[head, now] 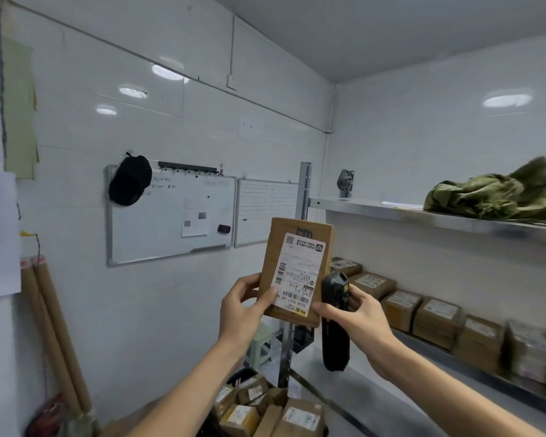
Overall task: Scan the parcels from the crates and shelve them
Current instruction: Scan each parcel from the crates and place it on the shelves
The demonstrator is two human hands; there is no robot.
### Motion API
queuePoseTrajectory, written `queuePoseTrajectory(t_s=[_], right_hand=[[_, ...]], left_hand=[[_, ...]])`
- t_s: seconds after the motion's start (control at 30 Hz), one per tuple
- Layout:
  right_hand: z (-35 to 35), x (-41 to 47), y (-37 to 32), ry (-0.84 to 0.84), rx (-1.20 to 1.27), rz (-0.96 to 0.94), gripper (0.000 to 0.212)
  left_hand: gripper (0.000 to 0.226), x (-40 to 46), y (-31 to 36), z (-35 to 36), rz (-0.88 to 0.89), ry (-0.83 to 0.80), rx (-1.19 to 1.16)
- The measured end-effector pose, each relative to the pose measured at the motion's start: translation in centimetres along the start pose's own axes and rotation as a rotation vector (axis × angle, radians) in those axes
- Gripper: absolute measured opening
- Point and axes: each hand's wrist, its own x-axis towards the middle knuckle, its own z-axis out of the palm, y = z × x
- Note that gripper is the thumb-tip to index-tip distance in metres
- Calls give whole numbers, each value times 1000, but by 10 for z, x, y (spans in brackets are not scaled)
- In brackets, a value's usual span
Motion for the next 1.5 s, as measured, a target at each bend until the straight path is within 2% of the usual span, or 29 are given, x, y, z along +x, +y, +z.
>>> queuePoseTrajectory(t_s=[0.27,0.43,0.53,0.77,0.9,1.07,1.33,1.43,1.5], right_hand=[[-69,-49,10,94,-22,97,34],[-136,-89,8,184,-58,146,32],[-182,-115,0,232,-68,161,34],[-297,-200,-7,338,-102,218,42],[-362,-262,-16,375,-128,250,61],[-435,-334,-39,441,-200,251,56],[-515,-422,-60,559,-291,307,63],[-536,-441,-63,588,-349,326,61],[-548,-450,-65,613,-400,331,49]], left_hand=[[45,-41,6,68,-69,-302,-157],[57,-75,18,126,-52,-393,-157],[51,-98,32,168,-47,-453,-137],[28,-173,69,275,-134,-574,-263],[37,-225,91,329,-160,-671,-296],[41,-289,121,393,-139,-753,-302],[54,-365,159,468,-144,-927,-336],[43,-382,168,489,-118,-932,-328],[39,-389,173,502,-94,-939,-317]])
